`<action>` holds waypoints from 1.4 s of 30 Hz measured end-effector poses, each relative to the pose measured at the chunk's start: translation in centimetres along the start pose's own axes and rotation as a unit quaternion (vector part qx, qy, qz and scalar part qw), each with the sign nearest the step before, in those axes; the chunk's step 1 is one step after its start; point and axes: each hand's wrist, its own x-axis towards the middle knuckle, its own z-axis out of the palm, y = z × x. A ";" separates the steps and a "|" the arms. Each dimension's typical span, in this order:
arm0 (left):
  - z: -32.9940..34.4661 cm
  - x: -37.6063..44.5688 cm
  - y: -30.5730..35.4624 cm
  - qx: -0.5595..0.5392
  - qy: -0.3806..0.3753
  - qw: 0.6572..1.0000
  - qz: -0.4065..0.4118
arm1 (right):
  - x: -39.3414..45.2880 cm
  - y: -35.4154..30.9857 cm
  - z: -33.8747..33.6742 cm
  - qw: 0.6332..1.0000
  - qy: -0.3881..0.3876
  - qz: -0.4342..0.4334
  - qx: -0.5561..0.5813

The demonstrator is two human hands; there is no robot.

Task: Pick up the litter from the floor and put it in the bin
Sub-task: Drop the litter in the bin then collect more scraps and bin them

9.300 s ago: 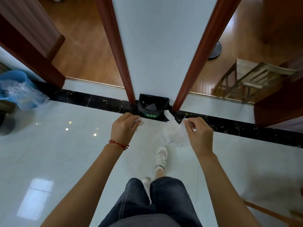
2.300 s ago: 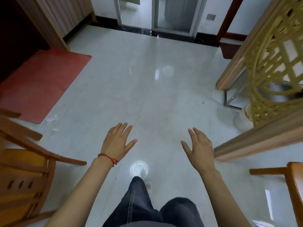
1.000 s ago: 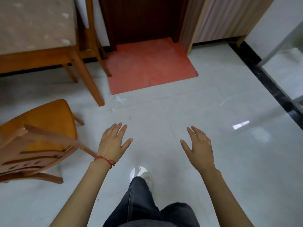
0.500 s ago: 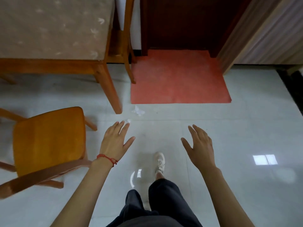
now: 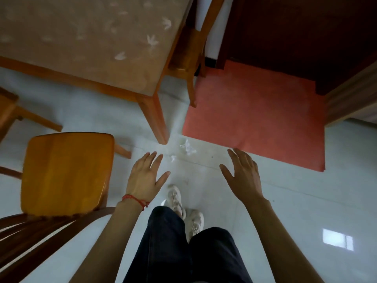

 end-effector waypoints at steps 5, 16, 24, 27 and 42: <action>1.0 5.7 -1.5 -0.009 -0.020 1.000 0.010 | 5.2 -0.5 2.3 1.000 -0.028 0.000 0.000; 4.5 15.6 -4.3 -0.006 -0.036 0.999 -0.003 | 15.5 1.6 8.0 0.996 -0.083 -0.006 0.022; 15.9 22.7 -6.8 -0.026 0.025 0.996 -0.076 | 23.9 7.7 19.5 0.991 -0.116 -0.059 0.012; 21.7 25.6 -8.7 -0.037 0.046 0.992 -0.110 | 26.7 10.3 25.5 0.992 -0.105 -0.071 0.015; 51.9 34.8 -15.6 -0.101 0.078 0.976 -0.174 | 34.9 21.6 58.5 0.986 -0.150 -0.072 0.020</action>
